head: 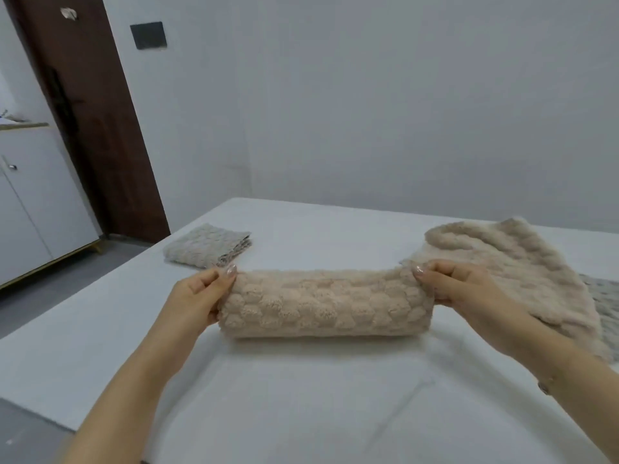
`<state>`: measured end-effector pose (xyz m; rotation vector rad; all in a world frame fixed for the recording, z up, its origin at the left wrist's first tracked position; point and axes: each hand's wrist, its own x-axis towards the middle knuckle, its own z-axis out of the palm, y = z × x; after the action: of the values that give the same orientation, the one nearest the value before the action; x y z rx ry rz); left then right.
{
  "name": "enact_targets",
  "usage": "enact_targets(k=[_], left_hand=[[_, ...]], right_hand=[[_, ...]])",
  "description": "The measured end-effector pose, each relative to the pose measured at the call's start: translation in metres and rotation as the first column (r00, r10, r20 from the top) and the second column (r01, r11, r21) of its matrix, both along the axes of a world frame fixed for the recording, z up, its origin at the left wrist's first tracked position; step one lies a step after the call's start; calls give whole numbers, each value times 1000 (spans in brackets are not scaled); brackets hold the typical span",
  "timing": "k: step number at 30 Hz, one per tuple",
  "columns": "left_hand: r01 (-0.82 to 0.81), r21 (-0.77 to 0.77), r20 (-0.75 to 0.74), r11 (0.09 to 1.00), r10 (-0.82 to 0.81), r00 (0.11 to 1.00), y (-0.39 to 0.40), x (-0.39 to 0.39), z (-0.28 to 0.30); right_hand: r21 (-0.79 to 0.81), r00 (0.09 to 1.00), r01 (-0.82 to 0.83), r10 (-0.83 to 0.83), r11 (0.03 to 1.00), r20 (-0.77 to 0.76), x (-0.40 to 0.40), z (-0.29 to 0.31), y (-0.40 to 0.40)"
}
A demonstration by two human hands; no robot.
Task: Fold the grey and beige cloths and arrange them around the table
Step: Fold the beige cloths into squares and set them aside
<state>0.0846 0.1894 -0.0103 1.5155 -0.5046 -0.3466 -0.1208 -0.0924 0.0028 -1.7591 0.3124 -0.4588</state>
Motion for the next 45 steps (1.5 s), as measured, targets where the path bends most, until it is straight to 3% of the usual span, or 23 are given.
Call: enact_targets(k=[7, 11, 16, 20, 24, 30, 45], left_hand=[[122, 88, -49, 989, -118, 992, 30, -25, -26], [83, 123, -37, 989, -79, 996, 30, -21, -26], [-6, 246, 61, 969, -9, 998, 7, 4, -17], [-160, 371, 193, 915, 93, 977, -22, 38, -22], [-247, 437, 316, 865, 110, 942, -39, 56, -38], [-355, 446, 493, 821, 106, 864, -44, 61, -51], [-454, 536, 632, 712, 17, 774, -56, 66, -60]], right_hand=[[48, 973, -144, 151, 988, -174, -43, -23, 18], [64, 964, -154, 164, 986, -210, -48, -24, 15], [-31, 977, -14, 8, 999, -211, -20, -24, -2], [-208, 970, 84, -128, 975, -208, 18, -29, -16], [-227, 952, 130, -185, 965, -244, 46, -43, -32], [-402, 952, 244, -297, 882, -74, 59, -59, -28], [-537, 903, 341, -428, 772, -42, 67, -68, -28]])
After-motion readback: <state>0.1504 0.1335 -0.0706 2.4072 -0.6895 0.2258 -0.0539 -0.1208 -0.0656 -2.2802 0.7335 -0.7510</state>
